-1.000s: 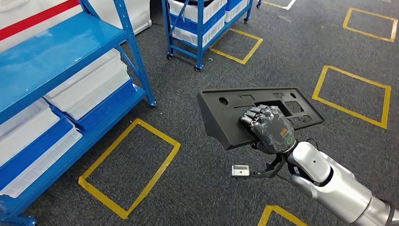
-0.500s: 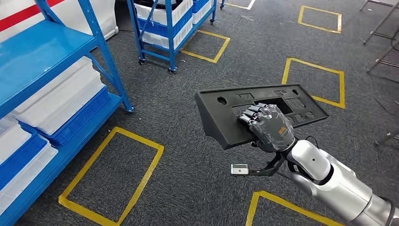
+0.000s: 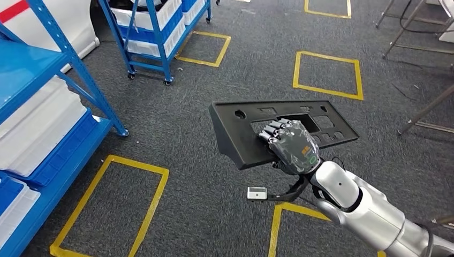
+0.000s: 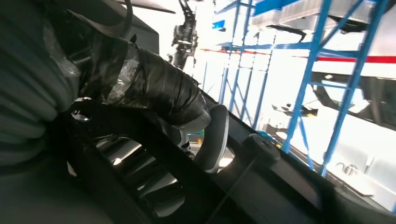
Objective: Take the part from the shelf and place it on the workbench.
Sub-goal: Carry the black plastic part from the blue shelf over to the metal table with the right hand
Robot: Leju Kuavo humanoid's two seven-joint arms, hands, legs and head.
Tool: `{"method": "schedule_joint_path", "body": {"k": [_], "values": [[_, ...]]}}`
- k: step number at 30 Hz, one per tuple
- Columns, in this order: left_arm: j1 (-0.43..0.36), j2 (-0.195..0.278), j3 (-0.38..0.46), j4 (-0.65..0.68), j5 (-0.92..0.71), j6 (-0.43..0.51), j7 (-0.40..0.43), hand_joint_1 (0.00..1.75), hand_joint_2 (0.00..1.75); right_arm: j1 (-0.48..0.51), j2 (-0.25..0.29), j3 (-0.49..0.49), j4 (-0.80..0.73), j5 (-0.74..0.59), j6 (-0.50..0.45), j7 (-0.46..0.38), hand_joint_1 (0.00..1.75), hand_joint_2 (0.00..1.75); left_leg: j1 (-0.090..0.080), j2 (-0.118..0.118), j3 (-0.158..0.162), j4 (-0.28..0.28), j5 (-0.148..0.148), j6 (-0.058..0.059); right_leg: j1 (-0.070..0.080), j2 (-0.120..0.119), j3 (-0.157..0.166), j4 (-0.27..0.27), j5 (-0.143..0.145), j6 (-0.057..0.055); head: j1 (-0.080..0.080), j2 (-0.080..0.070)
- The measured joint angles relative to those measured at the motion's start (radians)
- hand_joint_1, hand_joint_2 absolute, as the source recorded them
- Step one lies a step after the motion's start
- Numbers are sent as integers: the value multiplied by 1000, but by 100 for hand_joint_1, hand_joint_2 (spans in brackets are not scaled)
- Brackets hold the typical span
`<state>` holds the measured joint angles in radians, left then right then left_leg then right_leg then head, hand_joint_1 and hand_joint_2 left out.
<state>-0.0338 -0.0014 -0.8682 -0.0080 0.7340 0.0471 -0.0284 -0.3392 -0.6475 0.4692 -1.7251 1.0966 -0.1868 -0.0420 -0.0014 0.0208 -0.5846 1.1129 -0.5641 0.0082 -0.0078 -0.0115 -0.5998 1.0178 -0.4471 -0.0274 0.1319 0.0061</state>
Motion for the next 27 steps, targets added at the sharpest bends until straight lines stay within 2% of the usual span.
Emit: {"method": "schedule_joint_path", "body": {"k": [1,3,4,7,9,11,12,13,14,15,16,18,19,20,21,22,24,25,26,27], "values": [[1,1,0,0,3,-2,2,0,175,-5,7,4,1,3,3,1,175,175,1,-12,-26,55,-29,-1,0,8,-2,0,1,-2,0,0],[2,2,0,0,9,-6,4,0,175,-10,17,10,2,7,6,3,175,175,1,-17,-64,135,-67,-3,1,19,-4,1,2,-4,0,0],[2,3,0,0,11,-6,4,0,175,-11,20,12,2,8,7,4,175,175,1,-17,-75,158,-76,-4,1,22,-4,1,2,-4,0,0],[2,4,0,0,17,-8,3,0,175,-14,22,17,3,10,7,6,175,175,2,-17,-87,183,-78,-5,2,30,-5,3,2,-4,0,0],[6,8,-3,1,30,-15,-1,0,175,-26,28,34,5,14,7,11,175,175,6,-56,-37,67,-2,-2,2,65,-12,14,1,1,0,0],[9,12,-10,2,39,-20,-6,0,175,-41,33,50,6,17,6,15,175,175,12,-95,23,-71,71,3,2,104,-25,28,2,12,0,0],[9,12,-13,2,38,-20,-6,0,175,-43,33,52,6,17,6,17,175,175,11,-96,25,-78,70,6,1,115,-31,29,5,20,0,0],[8,12,-16,2,37,-18,-6,0,175,-44,30,52,6,17,5,20,175,175,9,-85,24,-80,73,11,-1,125,-34,27,9,27,0,0],[7,12,-20,2,35,-17,-6,0,175,-40,23,50,4,16,3,23,175,175,9,-73,27,-86,77,17,-3,124,-36,30,8,32,0,0],[8,12,-24,2,33,-15,-6,0,175,-37,13,46,2,15,1,27,175,175,9,-61,30,-93,81,24,-2,108,-42,42,-1,37,1,0],[9,11,-29,2,31,-14,-6,0,175,-33,1,40,0,13,-1,30,175,175,11,-48,32,-99,85,31,-2,83,-57,73,-22,41,1,0],[12,10,-39,2,30,-8,-6,0,175,-23,-19,25,-6,8,-6,32,175,175,9,-23,33,-103,87,37,-3,34,-111,188,-85,50,1,0],[13,10,-44,2,29,-4,-7,0,175,-12,-28,15,-11,5,-9,32,175,175,8,-11,32,-103,86,38,-5,25,-140,249,-110,54,1,0],[14,10,-48,2,29,1,-9,0,175,4,-39,5,-17,2,-12,30,175,175,7,1,31,-103,85,38,-7,20,-156,287,-120,57,1,0],[14,10,-53,2,29,6,-11,0,175,22,-52,-7,-24,-2,-14,28,175,175,7,13,31,-102,84,38,-9,17,-154,290,-112,59,1,0],[13,9,-57,2,29,10,-14,0,175,38,-64,-21,-31,-5,-16,27,175,175,6,23,31,-101,82,37,-9,12,-132,252,-88,59,1,0],[12,7,-66,2,31,17,-19,0,175,58,-82,-50,-45,-8,-18,23,175,175,4,44,34,-100,77,32,-4,-19,-54,115,-33,54,1,0],[12,5,-69,2,32,20,-22,0,175,63,-89,-66,-51,-9,-19,21,175,175,2,53,36,-99,75,28,1,-34,-25,59,-17,48,1,0],[11,4,-71,2,34,23,-25,0,175,67,-95,-80,-57,-9,-20,18,175,175,0,62,38,-100,72,24,6,-45,-8,26,-11,43,1,0],[10,4,-72,2,36,25,-28,0,175,71,-100,-93,-62,-10,-21,15,175,175,-1,71,41,-101,71,19,11,-45,-6,18,-13,37,1,0]]}}
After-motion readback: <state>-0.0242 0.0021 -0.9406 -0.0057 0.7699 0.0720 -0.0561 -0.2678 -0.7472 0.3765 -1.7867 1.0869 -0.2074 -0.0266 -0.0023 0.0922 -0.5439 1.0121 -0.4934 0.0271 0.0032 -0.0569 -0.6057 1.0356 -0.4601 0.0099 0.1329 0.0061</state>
